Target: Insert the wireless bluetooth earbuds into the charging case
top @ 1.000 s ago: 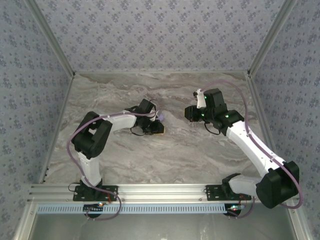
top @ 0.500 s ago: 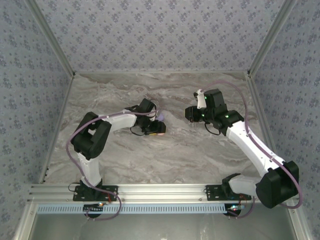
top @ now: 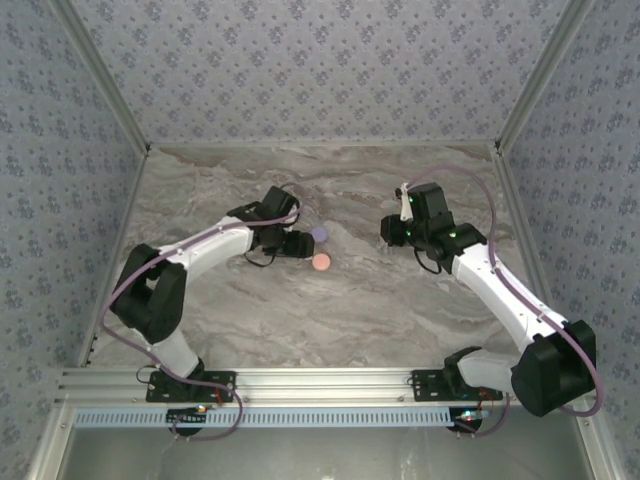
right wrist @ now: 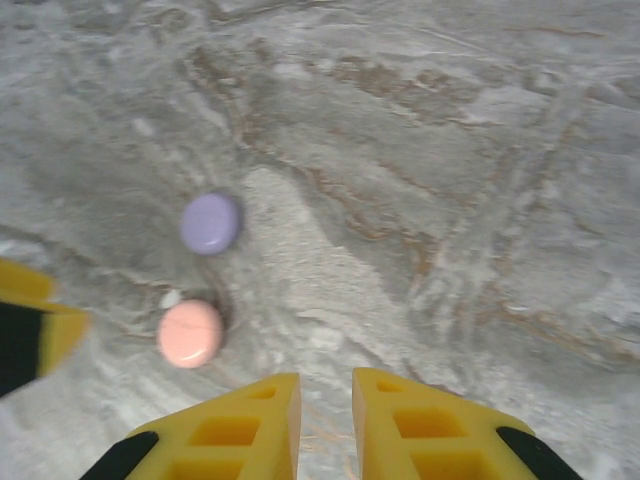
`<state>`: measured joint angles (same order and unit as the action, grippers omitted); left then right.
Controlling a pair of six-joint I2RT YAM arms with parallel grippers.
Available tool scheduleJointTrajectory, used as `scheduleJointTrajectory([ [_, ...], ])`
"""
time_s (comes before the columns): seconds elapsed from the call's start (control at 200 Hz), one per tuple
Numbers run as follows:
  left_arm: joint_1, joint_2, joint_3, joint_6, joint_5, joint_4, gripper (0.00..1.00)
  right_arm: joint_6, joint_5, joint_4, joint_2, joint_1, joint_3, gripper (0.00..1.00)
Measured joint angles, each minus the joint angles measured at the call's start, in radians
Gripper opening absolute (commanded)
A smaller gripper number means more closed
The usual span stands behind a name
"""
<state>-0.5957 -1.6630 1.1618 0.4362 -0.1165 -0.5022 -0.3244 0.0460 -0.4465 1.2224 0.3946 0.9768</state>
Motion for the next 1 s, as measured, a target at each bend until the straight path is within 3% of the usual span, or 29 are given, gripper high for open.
scheduleJointTrajectory([
  [0.24, 0.084, 0.141, -0.080, -0.046, 0.106, -0.026, 0.70, 0.001, -0.201, -0.003, -0.005, -0.047, -0.055, 0.28],
  [0.455, 0.219, 0.253, -0.140, -0.102, 0.204, -0.020, 0.74, 0.011, -0.312, 0.007, -0.013, -0.172, -0.119, 0.30],
  [0.725, 0.371, 0.327, -0.232, -0.168, 0.321, 0.053, 0.84, 0.030, -0.345, 0.094, -0.019, -0.339, -0.208, 0.40],
  [0.999, 0.460, 0.367, -0.354, -0.244, 0.399, 0.250, 0.99, 0.058, -0.268, 0.274, -0.019, -0.485, -0.319, 0.54],
])
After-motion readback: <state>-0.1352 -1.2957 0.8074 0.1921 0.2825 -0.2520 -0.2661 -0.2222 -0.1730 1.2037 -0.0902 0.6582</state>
